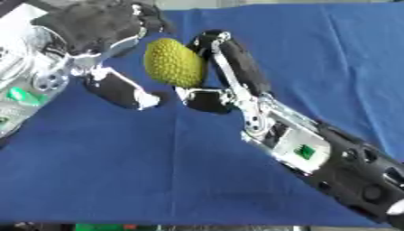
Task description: Pick up the objects with one hand, pass them to the other hand, and then place them into the box on the other side of the table.
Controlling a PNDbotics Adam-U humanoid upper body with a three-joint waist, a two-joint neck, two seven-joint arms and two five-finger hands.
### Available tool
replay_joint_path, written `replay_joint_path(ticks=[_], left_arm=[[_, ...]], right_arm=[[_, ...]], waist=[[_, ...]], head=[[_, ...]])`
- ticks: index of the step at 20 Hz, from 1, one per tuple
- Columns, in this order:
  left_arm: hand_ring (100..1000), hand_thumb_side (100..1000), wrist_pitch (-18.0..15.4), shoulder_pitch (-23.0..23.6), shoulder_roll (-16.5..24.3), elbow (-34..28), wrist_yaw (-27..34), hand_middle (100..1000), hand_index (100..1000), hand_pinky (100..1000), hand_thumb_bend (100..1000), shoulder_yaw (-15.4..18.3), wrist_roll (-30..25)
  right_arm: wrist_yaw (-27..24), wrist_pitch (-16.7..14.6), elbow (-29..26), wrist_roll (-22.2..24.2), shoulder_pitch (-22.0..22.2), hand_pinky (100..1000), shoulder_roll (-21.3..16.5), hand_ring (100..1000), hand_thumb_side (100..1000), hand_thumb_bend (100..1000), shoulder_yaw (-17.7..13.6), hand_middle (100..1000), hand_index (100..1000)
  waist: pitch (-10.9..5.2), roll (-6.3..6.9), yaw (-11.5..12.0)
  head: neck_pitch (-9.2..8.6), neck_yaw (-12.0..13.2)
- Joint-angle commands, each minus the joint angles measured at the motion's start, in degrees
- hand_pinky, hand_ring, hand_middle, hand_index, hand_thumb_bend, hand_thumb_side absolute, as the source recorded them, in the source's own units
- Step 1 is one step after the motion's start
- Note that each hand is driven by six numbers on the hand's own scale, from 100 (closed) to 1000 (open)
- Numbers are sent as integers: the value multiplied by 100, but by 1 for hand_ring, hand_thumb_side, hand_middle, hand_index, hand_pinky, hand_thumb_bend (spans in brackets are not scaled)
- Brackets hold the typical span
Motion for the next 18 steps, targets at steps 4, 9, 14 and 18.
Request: replay_joint_path(ticks=[4, 9, 14, 18], left_arm=[[854, 476, -106, -45, -33, 166, -50, 813, 899, 892, 470, 32, 111], [820, 362, -4, -32, -61, 209, 98, 770, 829, 866, 258, 58, 352], [745, 254, 180, -24, -80, 130, 606, 642, 714, 818, 100, 71, 1041], [659, 244, 190, -28, -54, 57, 1263, 547, 591, 774, 100, 26, 1642]], right_arm=[[84, -82, -122, -4, -96, 100, -29, 493, 100, 310, -31, 526, 555], [83, -99, -122, -29, -93, 100, -30, 492, 100, 311, -16, 525, 554], [67, -79, -122, -42, -76, 100, -31, 491, 100, 312, -7, 525, 553], [68, -22, -122, -44, -51, 100, -43, 491, 100, 314, -17, 524, 553]], waist=[[-84, -14, -5], [-75, -17, 2], [-72, -18, 1], [-74, -13, 5]], head=[[-32, 41], [-42, 40], [-46, 34], [-27, 25]])
